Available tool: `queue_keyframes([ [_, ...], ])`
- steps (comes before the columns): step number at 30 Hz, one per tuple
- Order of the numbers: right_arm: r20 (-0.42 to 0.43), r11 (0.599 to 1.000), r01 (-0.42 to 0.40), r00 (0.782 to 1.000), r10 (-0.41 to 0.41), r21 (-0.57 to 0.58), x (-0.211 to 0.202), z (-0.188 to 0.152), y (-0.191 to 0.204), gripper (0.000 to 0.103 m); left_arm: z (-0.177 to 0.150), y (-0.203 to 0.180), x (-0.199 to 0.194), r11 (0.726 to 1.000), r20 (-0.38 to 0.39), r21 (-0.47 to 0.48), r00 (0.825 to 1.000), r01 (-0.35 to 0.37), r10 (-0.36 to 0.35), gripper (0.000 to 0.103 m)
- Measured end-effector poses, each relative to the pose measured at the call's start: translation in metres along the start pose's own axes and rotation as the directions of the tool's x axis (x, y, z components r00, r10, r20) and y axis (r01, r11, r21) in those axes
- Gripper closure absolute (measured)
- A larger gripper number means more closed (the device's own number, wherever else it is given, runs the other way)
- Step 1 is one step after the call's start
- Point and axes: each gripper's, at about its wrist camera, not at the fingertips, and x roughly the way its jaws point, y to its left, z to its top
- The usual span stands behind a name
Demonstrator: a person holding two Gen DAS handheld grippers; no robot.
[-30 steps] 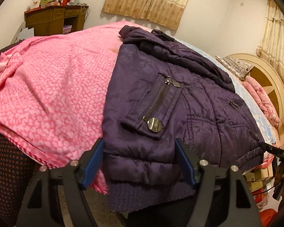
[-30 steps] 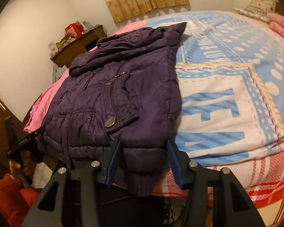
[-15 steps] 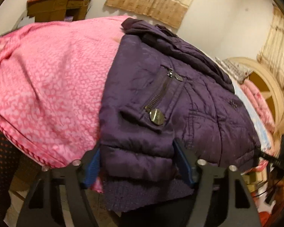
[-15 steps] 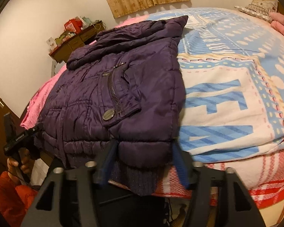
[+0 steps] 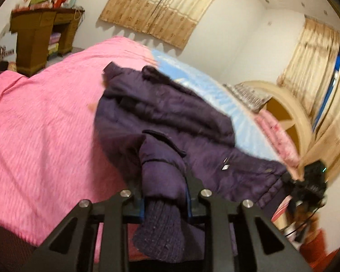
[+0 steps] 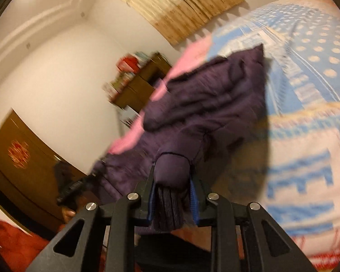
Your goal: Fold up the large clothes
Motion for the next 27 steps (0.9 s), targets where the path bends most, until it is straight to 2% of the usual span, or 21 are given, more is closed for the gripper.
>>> queue_keyframes([
  [2, 0.025, 1.0, -0.023, 0.999, 0.023, 0.001, 0.004, 0.015, 0.003, 0.078, 0.017, 0.0, 0.004, 1.0, 0.004, -0.021, 1.0, 0.02, -0.02, 0.078],
  [6, 0.09, 0.999, -0.029, 0.996, 0.025, 0.043, 0.017, 0.049, 0.0, 0.078, 0.053, -0.002, 0.026, 0.998, -0.001, -0.056, 1.0, -0.005, 0.005, 0.078],
  [10, 0.138, 0.99, 0.016, 0.99, -0.035, 0.14, 0.045, 0.082, -0.021, 0.078, 0.084, 0.008, 0.066, 0.988, -0.059, -0.139, 0.997, -0.063, 0.055, 0.078],
  [15, 0.165, 0.966, 0.081, 0.978, -0.124, 0.247, 0.074, 0.122, -0.055, 0.078, 0.124, 0.018, 0.118, 0.967, -0.138, -0.217, 0.984, -0.137, 0.108, 0.077],
  [18, 0.149, 0.94, 0.153, 0.967, -0.206, 0.304, 0.101, 0.143, -0.082, 0.078, 0.145, 0.035, 0.141, 0.931, -0.203, -0.329, 0.975, -0.158, 0.093, 0.07],
  [20, 0.126, 0.92, 0.178, 0.964, -0.234, 0.348, 0.115, 0.147, -0.099, 0.078, 0.157, 0.046, 0.146, 0.91, -0.229, -0.387, 0.972, -0.146, 0.058, 0.059],
  [22, 0.118, 0.901, 0.158, 0.968, -0.223, 0.403, 0.128, 0.15, -0.117, 0.078, 0.167, 0.045, 0.135, 0.931, -0.196, -0.332, 0.977, -0.151, 0.088, 0.049],
  [24, 0.125, 0.894, 0.132, 0.971, -0.203, 0.427, 0.134, 0.153, -0.126, 0.078, 0.172, 0.039, 0.119, 0.958, -0.121, -0.22, 0.98, -0.182, 0.158, 0.034],
  [26, 0.121, 0.896, 0.132, 0.972, -0.2, 0.423, 0.135, 0.155, -0.127, 0.078, 0.174, 0.036, 0.094, 0.964, 0.013, -0.086, 0.967, -0.253, 0.255, 0.013],
  [27, 0.115, 0.894, 0.134, 0.973, -0.201, 0.427, 0.136, 0.157, -0.128, 0.078, 0.171, 0.036, 0.082, 0.959, 0.083, -0.026, 0.955, -0.282, 0.283, 0.01],
])
